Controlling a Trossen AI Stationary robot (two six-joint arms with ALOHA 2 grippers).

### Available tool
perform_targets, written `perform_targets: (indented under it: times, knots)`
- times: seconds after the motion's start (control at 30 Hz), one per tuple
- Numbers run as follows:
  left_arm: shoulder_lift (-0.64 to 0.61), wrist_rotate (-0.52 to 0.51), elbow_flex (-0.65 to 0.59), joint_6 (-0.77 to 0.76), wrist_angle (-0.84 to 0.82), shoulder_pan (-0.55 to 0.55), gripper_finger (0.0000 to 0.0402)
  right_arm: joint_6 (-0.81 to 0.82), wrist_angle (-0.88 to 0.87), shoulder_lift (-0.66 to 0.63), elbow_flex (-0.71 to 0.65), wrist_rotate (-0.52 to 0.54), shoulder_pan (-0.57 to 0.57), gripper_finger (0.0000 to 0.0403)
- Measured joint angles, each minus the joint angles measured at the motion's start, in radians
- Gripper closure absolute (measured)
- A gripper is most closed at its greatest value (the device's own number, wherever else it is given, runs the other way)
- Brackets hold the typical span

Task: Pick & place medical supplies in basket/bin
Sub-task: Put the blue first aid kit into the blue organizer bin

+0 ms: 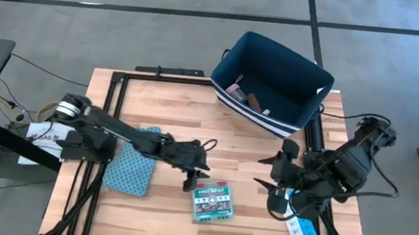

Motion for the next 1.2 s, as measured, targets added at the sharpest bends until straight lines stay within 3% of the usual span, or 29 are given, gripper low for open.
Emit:
perform_targets:
  times: [0.13,0.3,0.57,1.2]
  knots:
    - [0.108,0.082,-0.023,-0.016,0.061,0.031,0.0279,-0.007,-0.08,0.017,-0.002,-0.003,-0.002,0.0169]
    - [0.226,0.136,0.04,0.018,0.065,0.034,0.0282,-0.008,-0.11,0.04,-0.002,-0.027,-0.013,0.0169]
    - [0.237,0.149,0.077,0.075,0.044,0.038,0.0294,0.001,-0.123,0.04,-0.002,-0.045,-0.013,0.0168]
    - [0.27,0.132,0.071,0.054,-0.01,0.036,0.0295,0.001,-0.122,0.039,-0.002,-0.044,-0.015,0.0168]
